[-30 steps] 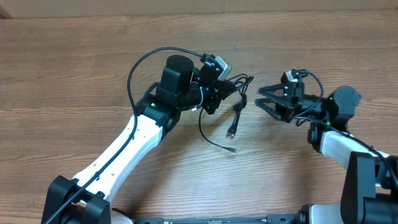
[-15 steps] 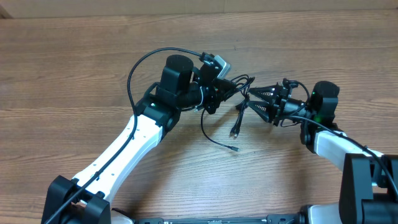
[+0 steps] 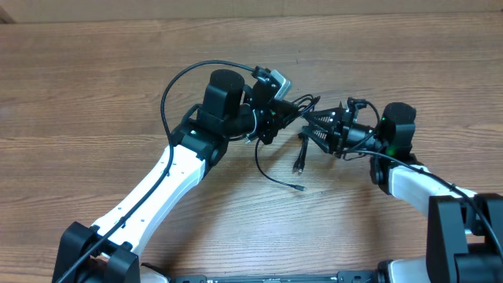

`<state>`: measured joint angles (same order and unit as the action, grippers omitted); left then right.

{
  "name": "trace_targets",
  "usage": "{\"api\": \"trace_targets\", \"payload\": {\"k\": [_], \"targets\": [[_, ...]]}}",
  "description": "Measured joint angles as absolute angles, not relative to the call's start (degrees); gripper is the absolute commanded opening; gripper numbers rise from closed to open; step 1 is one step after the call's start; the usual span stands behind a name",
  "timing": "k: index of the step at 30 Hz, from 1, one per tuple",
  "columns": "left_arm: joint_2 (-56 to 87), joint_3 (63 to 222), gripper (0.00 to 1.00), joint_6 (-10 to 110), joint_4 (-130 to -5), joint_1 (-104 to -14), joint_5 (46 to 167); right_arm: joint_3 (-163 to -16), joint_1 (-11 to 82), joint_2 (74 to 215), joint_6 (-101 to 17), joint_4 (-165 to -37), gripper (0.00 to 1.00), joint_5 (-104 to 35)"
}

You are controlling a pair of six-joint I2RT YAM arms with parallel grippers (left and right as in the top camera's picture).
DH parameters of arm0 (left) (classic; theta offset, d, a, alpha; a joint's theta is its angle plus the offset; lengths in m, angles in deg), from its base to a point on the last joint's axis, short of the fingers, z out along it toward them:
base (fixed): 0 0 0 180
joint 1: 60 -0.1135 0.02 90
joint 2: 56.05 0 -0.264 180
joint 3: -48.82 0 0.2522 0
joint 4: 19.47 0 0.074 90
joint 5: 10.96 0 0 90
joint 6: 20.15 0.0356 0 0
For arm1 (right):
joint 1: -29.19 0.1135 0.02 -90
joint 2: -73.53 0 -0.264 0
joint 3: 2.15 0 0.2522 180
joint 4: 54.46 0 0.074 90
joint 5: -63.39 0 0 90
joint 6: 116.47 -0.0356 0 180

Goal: Untangle cables

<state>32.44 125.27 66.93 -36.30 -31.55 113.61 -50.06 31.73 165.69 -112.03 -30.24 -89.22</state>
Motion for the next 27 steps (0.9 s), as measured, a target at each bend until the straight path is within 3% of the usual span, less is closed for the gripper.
{"api": "trace_targets", "payload": {"k": [9, 19, 25, 27], "targets": [[32.4, 125.3, 0.04, 66.9, -36.4, -31.5, 113.6, -50.1, 33.0, 165.7, -111.9, -27.8, 0.36, -85.6], [32.4, 125.3, 0.04, 66.8, -36.2, -29.5, 113.6, -50.1, 34.9, 165.7, -112.0, -27.8, 0.22, -81.2], [32.4, 125.3, 0.04, 66.8, -36.2, -29.2, 113.6, -50.1, 34.9, 165.7, -111.9, -27.7, 0.04, -79.5], [32.4, 125.3, 0.04, 66.8, -36.2, -29.2, 113.6, -50.1, 34.8, 165.7, -111.9, -27.8, 0.04, -79.2]]}}
